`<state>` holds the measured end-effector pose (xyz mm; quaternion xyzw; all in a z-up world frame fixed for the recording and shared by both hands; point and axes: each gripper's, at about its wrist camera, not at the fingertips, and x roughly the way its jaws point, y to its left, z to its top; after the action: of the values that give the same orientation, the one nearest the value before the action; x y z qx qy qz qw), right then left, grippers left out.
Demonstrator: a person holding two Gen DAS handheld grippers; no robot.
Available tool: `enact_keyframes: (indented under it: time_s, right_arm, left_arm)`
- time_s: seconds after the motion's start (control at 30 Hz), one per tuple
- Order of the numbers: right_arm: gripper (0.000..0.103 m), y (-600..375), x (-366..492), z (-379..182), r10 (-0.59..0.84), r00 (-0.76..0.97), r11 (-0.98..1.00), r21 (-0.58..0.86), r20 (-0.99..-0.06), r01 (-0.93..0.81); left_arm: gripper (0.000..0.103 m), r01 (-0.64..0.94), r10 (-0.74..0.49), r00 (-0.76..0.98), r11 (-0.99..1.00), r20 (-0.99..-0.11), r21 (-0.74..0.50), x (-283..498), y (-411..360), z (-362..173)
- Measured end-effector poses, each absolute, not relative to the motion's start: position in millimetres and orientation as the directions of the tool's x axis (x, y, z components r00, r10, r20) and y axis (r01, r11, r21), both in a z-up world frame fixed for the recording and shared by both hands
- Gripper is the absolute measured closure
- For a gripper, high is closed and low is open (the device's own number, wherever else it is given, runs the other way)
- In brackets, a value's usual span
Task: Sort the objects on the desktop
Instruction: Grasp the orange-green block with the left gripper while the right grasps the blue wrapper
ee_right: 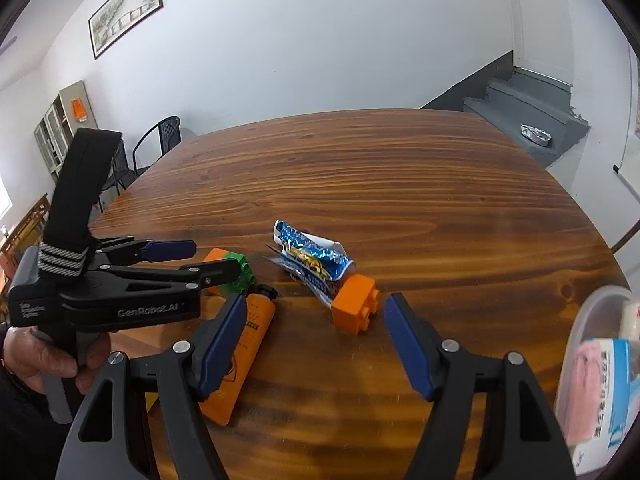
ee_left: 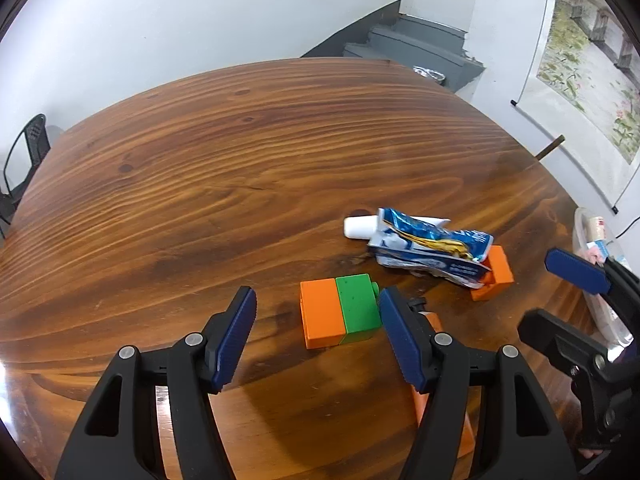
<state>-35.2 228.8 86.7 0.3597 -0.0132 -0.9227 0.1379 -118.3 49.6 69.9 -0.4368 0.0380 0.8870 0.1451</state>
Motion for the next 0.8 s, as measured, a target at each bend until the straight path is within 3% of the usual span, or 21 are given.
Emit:
enact_keyframes:
  time_s: [0.4,0.47,0.53,0.6,0.8]
  right_arm:
    - [0.028,212.2,-81.2,73.8,-0.302,-0.645,-0.943,0.121,-0.702,0.31]
    - [0.031,212.1,-89.0,68.4,-0.299,-0.632,-0.943,0.122,-0.715,0.308]
    - [0.047,211.2,-94.7,64.3,-0.284,-0.624,-0.947,0.11,-0.728,0.303]
    - [0.054,211.2,-100.2,60.6,-0.297,-0.6,-0.941,0.123,-0.743,0.314]
    - [0.057,204.0,-104.2,58.6,-0.315,-0.592,-0.927,0.109,-0.742,0.358]
  left_arm:
    - [0.034,-0.289,0.23,-0.571,-0.955,-0.788,-0.07,-117.8,48.1,68.9]
    - [0.029,-0.269,0.223,-0.571,-0.96,-0.79,-0.076,-120.4,43.9,68.5]
    - [0.028,-0.248,0.223,-0.568,-0.964,-0.793,-0.093,-123.5,39.8,67.3]
    - [0.027,-0.24,0.222,-0.565,-0.966,-0.795,-0.099,-124.4,38.0,66.7]
    - [0.027,-0.255,0.212,-0.558,-0.964,-0.802,-0.077,-124.0,38.7,68.2]
